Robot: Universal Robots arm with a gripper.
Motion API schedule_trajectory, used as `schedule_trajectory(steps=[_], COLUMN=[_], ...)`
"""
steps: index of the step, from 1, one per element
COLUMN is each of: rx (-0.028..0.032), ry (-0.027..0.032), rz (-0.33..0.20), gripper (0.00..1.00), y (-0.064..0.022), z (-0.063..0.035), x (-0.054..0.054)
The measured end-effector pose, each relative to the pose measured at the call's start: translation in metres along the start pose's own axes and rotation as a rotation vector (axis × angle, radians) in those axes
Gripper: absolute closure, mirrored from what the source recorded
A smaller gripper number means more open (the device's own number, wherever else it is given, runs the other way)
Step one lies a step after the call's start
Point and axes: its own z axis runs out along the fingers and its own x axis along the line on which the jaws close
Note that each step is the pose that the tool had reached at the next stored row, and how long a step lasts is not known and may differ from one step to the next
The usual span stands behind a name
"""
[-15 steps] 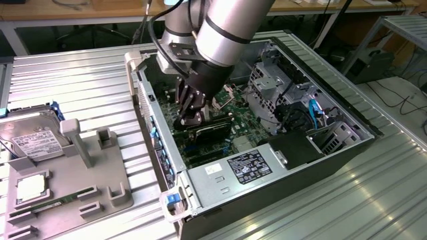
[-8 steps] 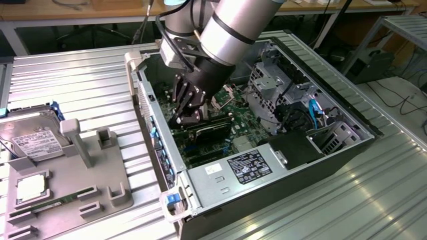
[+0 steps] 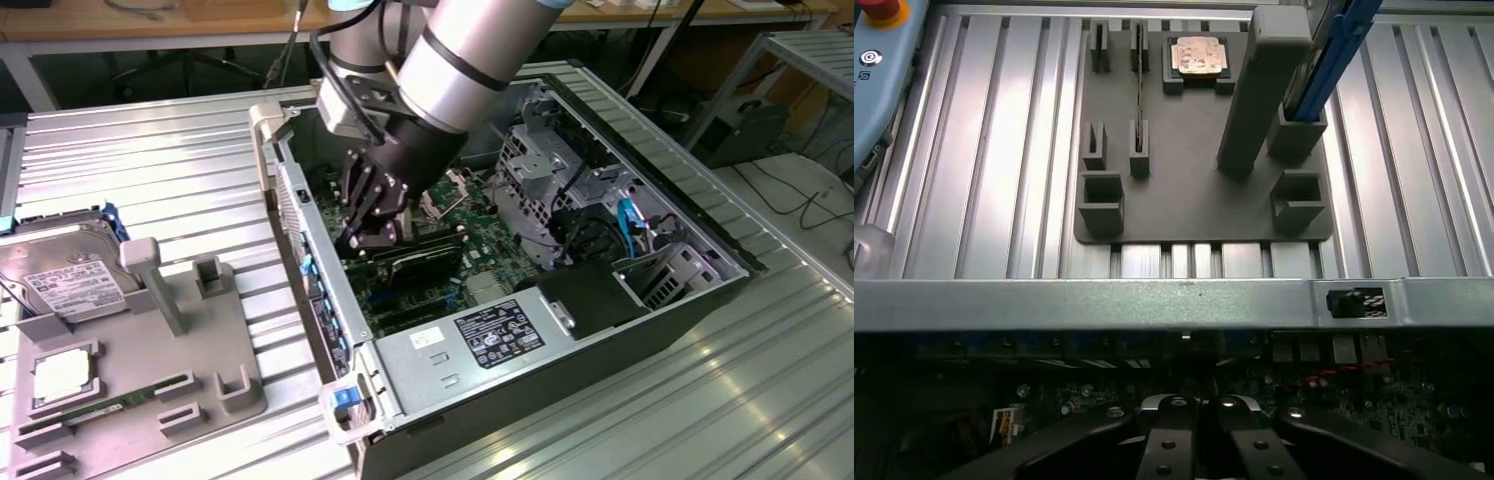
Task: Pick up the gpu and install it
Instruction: 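Press down on the gpu until it lock into place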
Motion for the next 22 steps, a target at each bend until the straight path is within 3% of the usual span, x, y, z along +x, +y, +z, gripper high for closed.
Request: schedule_trajectory(steps=[8, 10, 11, 13, 14, 15, 16, 18, 19, 21, 22], rx=[-0.0006, 0.0048, 0.0118, 0.039, 0.0592, 0.0745, 0.0989, 0.1366, 0.1512, 0.1974, 0.2124], ry=[-0.0002, 0.0012, 0.0021, 0.0041, 0.005, 0.0056, 0.0063, 0.0072, 0.0077, 0.0097, 0.0103], rz=[0.0, -0.003, -0.005, -0.01, -0.012, -0.014, -0.015, -0.017, -0.017, -0.017, -0.017], gripper=[0.89, 0.89, 0.89, 0.89, 0.89, 0.89, 0.89, 0.89, 0.89, 0.89, 0.89], y=[-0.0035, -0.0053, -0.0055, -0.0055, -0.0055, -0.0055, -0.0054, -0.0051, -0.0048, -0.0036, -0.0033], z=[0.0057, 0.0049, 0.0049, 0.0049, 0.0049, 0.0049, 0.0049, 0.0051, 0.0052, 0.0058, 0.006], x=[0.0001, -0.0001, -0.0003, -0.0006, -0.0008, -0.0009, -0.0011, -0.0013, -0.0014, -0.0016, -0.0018])
